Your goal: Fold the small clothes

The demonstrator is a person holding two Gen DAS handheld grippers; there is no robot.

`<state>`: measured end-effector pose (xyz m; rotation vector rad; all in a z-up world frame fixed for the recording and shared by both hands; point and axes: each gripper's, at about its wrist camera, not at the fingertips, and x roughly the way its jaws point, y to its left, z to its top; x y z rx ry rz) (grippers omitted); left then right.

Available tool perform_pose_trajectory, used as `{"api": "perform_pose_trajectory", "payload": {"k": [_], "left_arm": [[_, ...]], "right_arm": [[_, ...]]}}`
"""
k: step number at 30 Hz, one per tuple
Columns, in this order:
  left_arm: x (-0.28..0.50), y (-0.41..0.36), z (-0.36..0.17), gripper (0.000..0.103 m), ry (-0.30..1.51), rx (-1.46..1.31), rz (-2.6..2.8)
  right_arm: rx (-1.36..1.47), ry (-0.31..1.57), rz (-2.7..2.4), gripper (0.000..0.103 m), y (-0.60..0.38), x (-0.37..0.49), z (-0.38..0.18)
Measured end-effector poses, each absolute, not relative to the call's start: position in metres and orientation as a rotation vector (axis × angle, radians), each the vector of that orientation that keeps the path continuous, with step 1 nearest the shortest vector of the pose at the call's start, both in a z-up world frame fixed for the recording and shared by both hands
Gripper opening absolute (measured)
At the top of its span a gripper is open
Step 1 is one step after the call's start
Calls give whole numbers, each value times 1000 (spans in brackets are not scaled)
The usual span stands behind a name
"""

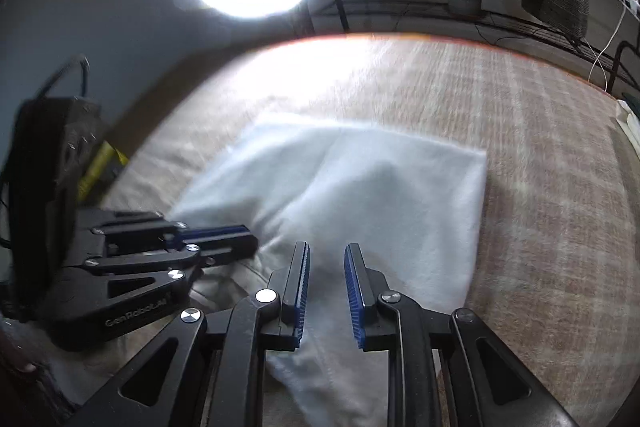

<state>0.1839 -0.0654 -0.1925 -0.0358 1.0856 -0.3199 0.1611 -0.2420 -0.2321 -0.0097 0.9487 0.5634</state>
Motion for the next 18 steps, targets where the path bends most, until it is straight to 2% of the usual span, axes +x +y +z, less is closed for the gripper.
{"api": "perform_pose_trajectory", "payload": {"k": [4, 9, 16, 18], "left_arm": [[183, -49, -176, 3, 1077, -140, -323], [193, -21, -154, 3, 1011, -215, -245], [207, 14, -180, 3, 1067, -307, -151], [213, 22, -191, 3, 1090, -337, -122]], "right_arm": [[-24, 983, 570, 18, -246, 162, -237], [95, 907, 578, 18, -260, 179, -212], [117, 925, 545, 18, -246, 216, -219], [118, 941, 543, 23, -244, 224, -227]]}}
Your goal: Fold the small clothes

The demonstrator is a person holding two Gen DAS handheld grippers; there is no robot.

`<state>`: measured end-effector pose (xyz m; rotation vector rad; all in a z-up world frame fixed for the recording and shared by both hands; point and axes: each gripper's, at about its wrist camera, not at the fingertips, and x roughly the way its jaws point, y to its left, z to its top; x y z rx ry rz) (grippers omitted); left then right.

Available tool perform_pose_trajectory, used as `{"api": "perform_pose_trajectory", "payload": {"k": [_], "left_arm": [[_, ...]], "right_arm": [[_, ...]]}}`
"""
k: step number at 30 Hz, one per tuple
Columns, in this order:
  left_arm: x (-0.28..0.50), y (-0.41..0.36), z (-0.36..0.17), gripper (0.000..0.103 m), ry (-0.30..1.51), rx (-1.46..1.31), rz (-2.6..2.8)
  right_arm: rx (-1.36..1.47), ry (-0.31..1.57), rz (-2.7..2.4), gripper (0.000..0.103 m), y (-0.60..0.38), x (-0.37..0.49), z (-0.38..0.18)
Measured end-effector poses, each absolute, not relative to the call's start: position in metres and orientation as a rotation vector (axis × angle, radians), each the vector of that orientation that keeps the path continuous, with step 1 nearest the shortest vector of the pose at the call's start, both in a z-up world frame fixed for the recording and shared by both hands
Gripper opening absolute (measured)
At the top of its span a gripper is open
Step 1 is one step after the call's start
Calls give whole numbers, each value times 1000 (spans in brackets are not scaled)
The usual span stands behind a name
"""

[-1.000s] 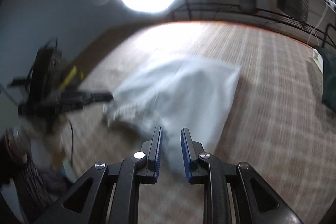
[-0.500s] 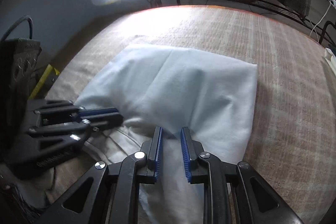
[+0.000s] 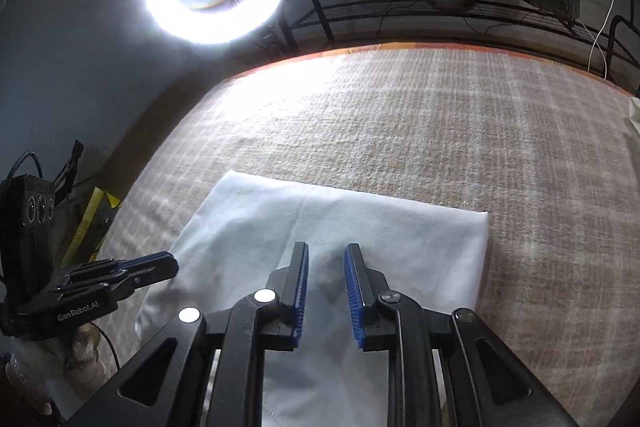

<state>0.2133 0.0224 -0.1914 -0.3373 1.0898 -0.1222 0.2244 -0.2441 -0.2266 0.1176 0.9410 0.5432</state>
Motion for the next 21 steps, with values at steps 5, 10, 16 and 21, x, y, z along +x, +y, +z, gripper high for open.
{"api": "perform_pose_trajectory", "payload": {"k": [5, 10, 16, 21], "left_arm": [[217, 44, -196, 5, 1098, -405, -92], [220, 62, -177, 21, 1043, -480, -102], [220, 77, -186, 37, 1094, -606, -176], [201, 83, -203, 37, 1184, -720, -204]], "right_arm": [[105, 974, 533, 21, -247, 231, -240], [175, 987, 507, 40, -277, 227, -227], [441, 1011, 497, 44, -340, 212, -228], [603, 1075, 517, 44, -368, 206, -254]]}}
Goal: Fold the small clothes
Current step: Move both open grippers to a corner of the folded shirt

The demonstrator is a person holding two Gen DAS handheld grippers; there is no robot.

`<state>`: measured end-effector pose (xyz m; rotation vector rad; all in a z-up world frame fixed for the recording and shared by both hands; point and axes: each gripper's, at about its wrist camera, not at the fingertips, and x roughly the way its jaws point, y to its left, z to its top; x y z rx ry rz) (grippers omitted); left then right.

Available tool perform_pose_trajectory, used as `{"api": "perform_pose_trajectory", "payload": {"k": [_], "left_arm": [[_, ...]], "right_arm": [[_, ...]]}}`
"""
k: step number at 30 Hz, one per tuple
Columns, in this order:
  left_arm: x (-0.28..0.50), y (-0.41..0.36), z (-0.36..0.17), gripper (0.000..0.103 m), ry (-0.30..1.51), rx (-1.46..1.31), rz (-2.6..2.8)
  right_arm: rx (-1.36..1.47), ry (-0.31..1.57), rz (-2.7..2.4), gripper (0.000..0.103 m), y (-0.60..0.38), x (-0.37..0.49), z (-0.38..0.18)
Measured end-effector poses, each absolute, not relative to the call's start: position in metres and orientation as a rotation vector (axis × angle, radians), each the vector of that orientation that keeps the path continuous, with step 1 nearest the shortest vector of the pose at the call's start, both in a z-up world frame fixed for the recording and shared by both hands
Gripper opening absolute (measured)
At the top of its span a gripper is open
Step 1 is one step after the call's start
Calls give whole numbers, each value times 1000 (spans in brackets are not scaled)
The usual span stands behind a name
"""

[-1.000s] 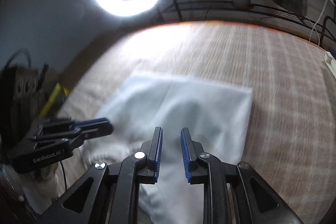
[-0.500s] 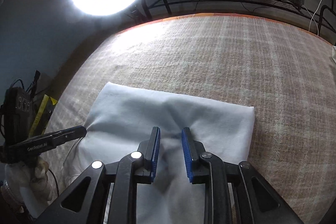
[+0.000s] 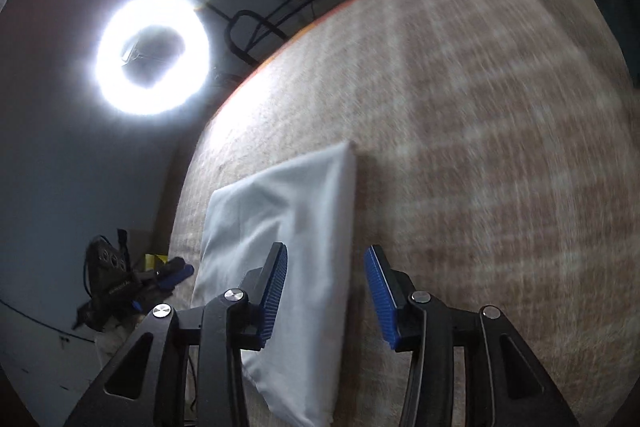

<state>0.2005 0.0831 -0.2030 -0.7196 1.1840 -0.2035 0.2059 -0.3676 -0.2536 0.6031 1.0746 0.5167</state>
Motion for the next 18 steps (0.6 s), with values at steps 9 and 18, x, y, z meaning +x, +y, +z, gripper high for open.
{"api": "perform_pose_trajectory", "payload": {"k": [9, 18], "left_arm": [[182, 75, -212, 37, 1241, -733, -241], [189, 71, -216, 37, 1245, -769, -253]], "right_arm": [[699, 1096, 557, 35, -376, 205, -277], [788, 1084, 604, 33, -355, 211, -288]]}}
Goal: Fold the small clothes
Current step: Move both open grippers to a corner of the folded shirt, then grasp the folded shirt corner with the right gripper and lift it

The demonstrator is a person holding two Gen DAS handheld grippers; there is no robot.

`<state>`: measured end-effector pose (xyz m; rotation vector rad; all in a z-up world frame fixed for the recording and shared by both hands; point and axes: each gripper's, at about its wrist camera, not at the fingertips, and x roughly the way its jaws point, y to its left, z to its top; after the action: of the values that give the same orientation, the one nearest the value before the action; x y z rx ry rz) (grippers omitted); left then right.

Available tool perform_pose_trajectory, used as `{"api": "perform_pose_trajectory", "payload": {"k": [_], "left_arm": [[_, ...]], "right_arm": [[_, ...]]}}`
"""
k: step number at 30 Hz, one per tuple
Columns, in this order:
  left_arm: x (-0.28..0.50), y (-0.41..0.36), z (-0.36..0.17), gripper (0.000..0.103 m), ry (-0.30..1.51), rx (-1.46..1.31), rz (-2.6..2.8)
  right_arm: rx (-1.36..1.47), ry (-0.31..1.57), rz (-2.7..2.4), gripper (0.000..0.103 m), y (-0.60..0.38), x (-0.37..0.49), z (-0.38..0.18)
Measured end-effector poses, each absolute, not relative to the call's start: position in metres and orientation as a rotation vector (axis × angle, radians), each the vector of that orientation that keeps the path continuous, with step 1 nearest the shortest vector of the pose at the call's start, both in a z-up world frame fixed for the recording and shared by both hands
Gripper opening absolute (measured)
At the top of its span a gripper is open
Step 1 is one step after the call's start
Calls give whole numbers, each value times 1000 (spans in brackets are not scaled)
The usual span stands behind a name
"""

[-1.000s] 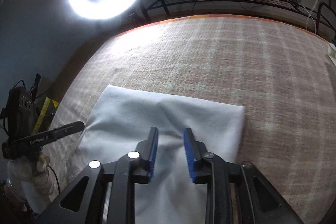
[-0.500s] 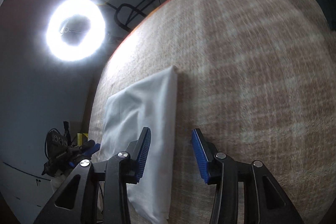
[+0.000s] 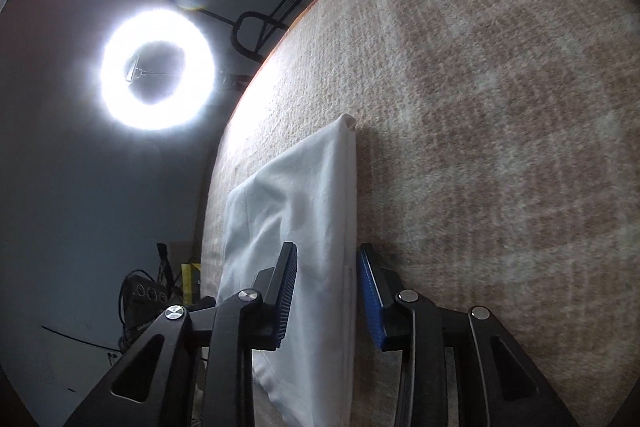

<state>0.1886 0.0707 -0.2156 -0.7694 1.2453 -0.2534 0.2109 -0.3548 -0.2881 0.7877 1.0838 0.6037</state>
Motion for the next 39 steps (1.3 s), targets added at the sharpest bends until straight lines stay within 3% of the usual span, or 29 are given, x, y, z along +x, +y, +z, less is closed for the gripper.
{"api": "perform_pose_trajectory", "payload": {"k": [11, 13, 14, 18, 29, 39], "left_arm": [[185, 67, -216, 37, 1231, -771, -277], [187, 62, -215, 26, 1231, -745, -261], [187, 61, -215, 8, 1232, -728, -236], [183, 56, -205, 6, 1193, -678, -218], [175, 19, -137, 5, 1032, -543, -314], [181, -42, -98, 5, 970, -511, -430]], "right_arm": [[786, 1080, 604, 27, -343, 217, -289], [774, 1080, 601, 26, -339, 219, -287], [762, 1082, 589, 23, -336, 220, -285], [675, 1107, 535, 7, -322, 226, -278], [452, 996, 509, 5, -294, 214, -215], [438, 907, 487, 4, -325, 204, -176]]}}
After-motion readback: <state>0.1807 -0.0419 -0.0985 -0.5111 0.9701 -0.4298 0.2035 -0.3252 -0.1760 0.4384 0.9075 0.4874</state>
